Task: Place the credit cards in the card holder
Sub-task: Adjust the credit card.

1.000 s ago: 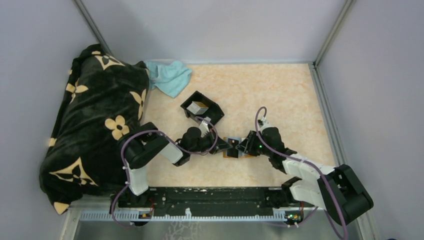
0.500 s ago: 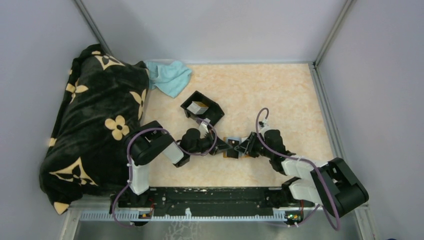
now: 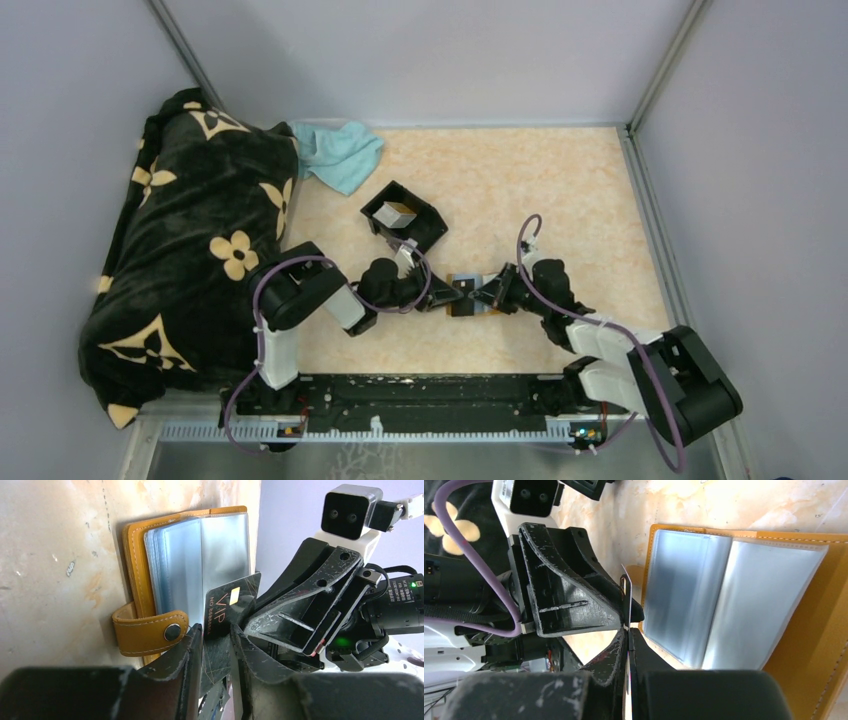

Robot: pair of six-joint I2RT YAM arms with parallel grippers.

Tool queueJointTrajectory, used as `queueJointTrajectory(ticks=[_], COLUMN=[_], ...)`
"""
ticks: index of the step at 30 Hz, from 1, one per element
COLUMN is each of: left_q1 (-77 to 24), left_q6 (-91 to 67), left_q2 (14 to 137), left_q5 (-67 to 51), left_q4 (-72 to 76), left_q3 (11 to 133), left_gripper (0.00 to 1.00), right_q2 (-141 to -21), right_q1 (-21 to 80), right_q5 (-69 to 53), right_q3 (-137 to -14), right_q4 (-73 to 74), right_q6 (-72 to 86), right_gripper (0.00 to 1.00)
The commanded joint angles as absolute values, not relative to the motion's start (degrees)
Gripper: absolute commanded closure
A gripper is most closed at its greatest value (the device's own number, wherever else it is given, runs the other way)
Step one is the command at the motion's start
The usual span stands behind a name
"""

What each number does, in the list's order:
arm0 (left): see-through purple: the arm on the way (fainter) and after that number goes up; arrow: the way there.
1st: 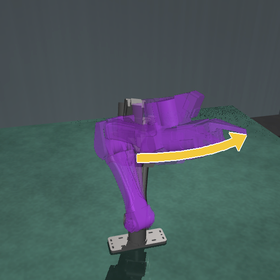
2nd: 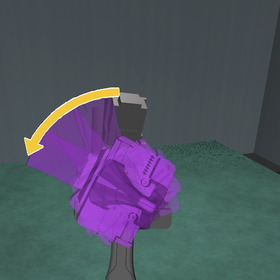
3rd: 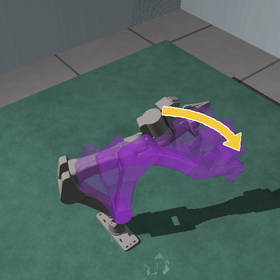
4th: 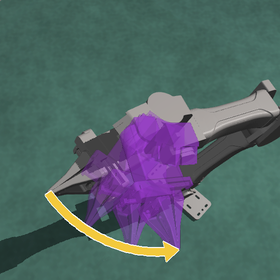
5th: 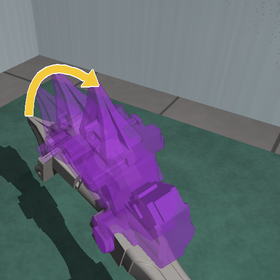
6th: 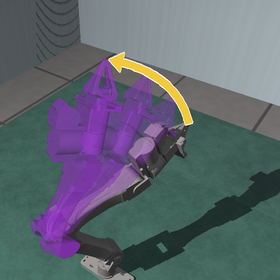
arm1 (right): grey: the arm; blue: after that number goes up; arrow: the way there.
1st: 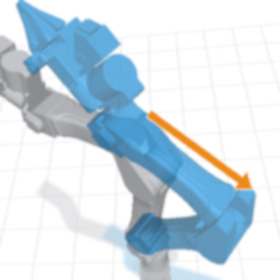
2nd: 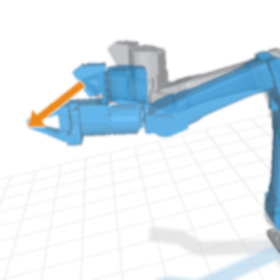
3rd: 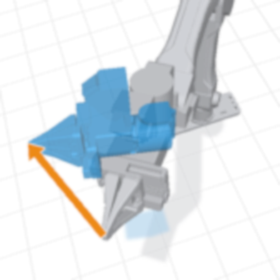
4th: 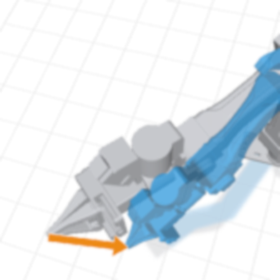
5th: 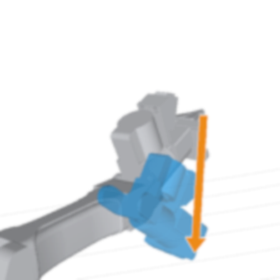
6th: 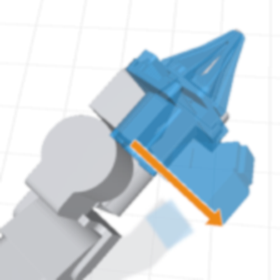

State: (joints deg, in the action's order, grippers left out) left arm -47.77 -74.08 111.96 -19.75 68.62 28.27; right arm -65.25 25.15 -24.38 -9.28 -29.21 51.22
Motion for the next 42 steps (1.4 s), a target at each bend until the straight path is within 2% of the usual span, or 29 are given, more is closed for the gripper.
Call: queueJointTrajectory(ticks=[1,10,25,42], left_q1=[-46.7,-46.0,-46.3,-47.1], left_q6=[-73.9,-68.4,-61.7,-60.4], left_q2=[110.4,106.0,102.9,103.6], left_q5=[-20.7,-18.9,-15.7,-14.2], left_q4=[71.2,59.8,43.3,38.1], left_q3=[26.9,28.1,33.3,36.0], left_gripper=[0.68,0.67,0.68,0.69], right_q2=[-61.9,-56.4,-56.5,-59.2], right_q1=[23.7,19.2,13.2,11.4], right_q5=[-25.8,-23.7,-23.3,-24.8], right_q3=[-10.9,-13.5,-15.9,-16.2], right_q4=[-28.8,-17.4,-10.2,-10.2], right_q6=[50.2,45.1,39.6,37.9], right_gripper=[1.0,1.0,1.0,1.0])
